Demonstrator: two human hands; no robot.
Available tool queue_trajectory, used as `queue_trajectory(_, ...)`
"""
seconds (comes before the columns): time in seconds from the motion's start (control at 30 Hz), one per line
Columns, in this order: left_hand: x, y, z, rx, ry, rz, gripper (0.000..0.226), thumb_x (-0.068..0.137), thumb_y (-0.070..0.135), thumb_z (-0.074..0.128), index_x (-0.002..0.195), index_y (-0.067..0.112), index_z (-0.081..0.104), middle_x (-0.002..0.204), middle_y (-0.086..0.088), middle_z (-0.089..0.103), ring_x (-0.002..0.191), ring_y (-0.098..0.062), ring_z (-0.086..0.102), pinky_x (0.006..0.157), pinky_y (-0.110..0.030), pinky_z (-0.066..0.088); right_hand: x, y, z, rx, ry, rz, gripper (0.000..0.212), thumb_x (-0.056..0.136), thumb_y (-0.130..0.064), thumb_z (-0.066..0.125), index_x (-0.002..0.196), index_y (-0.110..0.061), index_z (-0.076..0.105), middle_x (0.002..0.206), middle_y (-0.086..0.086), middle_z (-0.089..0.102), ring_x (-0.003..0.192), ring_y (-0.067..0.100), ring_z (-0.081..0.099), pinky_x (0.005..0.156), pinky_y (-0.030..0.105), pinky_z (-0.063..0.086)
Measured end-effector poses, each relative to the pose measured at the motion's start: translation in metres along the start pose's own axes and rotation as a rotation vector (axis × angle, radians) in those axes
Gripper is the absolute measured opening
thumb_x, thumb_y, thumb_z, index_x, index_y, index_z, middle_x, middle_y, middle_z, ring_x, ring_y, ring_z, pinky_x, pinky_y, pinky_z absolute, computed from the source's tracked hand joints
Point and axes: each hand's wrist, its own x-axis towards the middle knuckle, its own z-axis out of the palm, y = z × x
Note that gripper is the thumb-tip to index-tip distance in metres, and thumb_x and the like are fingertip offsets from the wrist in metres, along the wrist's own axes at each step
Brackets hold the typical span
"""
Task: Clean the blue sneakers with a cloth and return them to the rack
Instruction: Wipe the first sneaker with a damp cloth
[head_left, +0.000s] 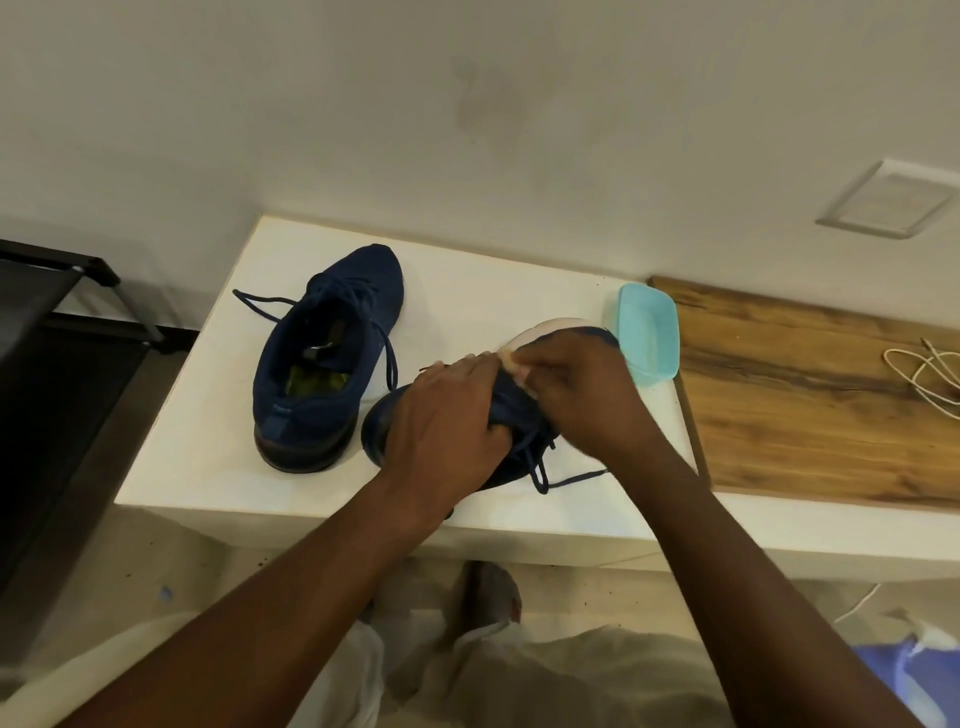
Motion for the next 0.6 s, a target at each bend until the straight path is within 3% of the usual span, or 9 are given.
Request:
queue_trajectory(0.07, -0.001, 0.0, 0.001, -0.002, 0.007, -0.004, 0.031, 0.083, 0.024, 0.06, 0.113, 0.017, 0.059, 0.105, 0.0, 0.069, 0.093, -0.019, 0.06, 0.077, -0.024, 0.036, -0.008, -0.009, 0.002, -0.043, -0.123, -0.11, 0.02, 0.093, -0.007, 0.056, 0.094, -0.009, 0.076, 0.085, 0.004, 0.07, 0.077, 0.01, 0.058, 0.072, 0.026, 0.046)
queue_trajectory(0.27, -0.001, 0.005, -0.003, 0.054, -0.034, 0.012, 0.047, 0.088, 0.026, 0.056, 0.134, 0.018, 0.054, 0.124, 0.001, 0.065, 0.108, -0.021, 0.059, 0.096, -0.035, 0.046, 0.027, 0.039, -0.015, -0.203, 0.244, 0.164, 0.028, 0.093, -0.007, 0.056, 0.115, -0.014, 0.073, 0.109, 0.007, 0.071, 0.094, 0.022, 0.067, 0.08, 0.022, 0.045)
queue_trajectory(0.4, -0.001, 0.005, -0.001, 0.031, -0.003, 0.02, 0.033, 0.083, 0.022, 0.06, 0.115, 0.016, 0.062, 0.107, -0.001, 0.068, 0.092, -0.019, 0.06, 0.085, -0.027, 0.041, 0.013, 0.011, 0.014, -0.323, 0.012, -0.228, 0.019, 0.076, -0.004, 0.059, 0.074, -0.02, 0.069, 0.073, 0.0, 0.064, 0.07, 0.022, 0.059, 0.063, 0.039, 0.051)
queue_trajectory(0.47, -0.001, 0.005, -0.001, 0.032, -0.003, 0.019, 0.03, 0.082, 0.022, 0.06, 0.111, 0.015, 0.062, 0.104, -0.001, 0.068, 0.092, -0.019, 0.061, 0.084, -0.027, 0.04, 0.015, 0.011, 0.016, -0.412, -0.004, -0.305, 0.022, 0.077, -0.008, 0.06, 0.082, -0.025, 0.072, 0.083, -0.003, 0.067, 0.077, 0.023, 0.057, 0.063, 0.04, 0.05)
queue_trajectory(0.6, -0.003, 0.006, 0.0, 0.111, -0.065, 0.04, 0.053, 0.088, 0.03, 0.06, 0.138, 0.016, 0.051, 0.136, -0.003, 0.06, 0.122, -0.021, 0.056, 0.109, -0.036, 0.04, 0.034, 0.047, -0.011, -0.429, 0.228, 0.01, 0.037, 0.085, -0.003, 0.054, 0.107, -0.024, 0.075, 0.104, 0.0, 0.072, 0.097, 0.027, 0.061, 0.081, 0.043, 0.053)
